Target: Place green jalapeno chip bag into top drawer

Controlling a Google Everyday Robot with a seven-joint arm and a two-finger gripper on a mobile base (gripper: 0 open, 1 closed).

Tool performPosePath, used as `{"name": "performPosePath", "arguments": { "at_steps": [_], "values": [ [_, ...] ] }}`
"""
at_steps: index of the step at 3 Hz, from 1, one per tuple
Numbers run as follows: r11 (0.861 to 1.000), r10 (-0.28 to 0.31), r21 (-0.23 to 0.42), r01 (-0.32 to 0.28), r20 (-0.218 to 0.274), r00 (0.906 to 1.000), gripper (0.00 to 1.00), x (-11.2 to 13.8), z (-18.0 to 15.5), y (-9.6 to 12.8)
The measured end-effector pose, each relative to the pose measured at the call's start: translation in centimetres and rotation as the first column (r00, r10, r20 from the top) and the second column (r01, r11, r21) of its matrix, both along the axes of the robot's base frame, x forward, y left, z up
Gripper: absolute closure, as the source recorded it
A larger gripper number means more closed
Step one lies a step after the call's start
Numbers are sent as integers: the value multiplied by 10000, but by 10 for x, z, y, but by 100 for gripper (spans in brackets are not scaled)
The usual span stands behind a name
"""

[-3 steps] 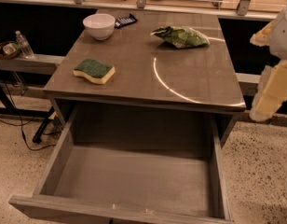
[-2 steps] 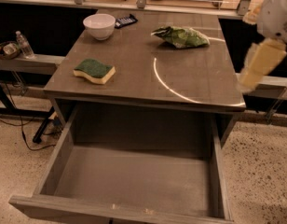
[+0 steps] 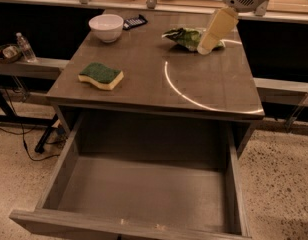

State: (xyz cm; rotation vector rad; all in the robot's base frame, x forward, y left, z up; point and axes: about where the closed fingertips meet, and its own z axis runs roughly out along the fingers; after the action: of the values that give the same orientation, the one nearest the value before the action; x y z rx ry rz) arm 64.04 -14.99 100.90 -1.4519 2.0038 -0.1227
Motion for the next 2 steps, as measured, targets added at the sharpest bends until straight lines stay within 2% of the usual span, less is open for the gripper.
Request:
{"name": "performPosePath", "arguments": {
  "at_steps": [1,2],
  "values": [
    [10000,-52,41,52,31,10000,0,4,-3,1],
    [9981,-485,407,473,287,9984,0,33,-23,14]
  ]
}}
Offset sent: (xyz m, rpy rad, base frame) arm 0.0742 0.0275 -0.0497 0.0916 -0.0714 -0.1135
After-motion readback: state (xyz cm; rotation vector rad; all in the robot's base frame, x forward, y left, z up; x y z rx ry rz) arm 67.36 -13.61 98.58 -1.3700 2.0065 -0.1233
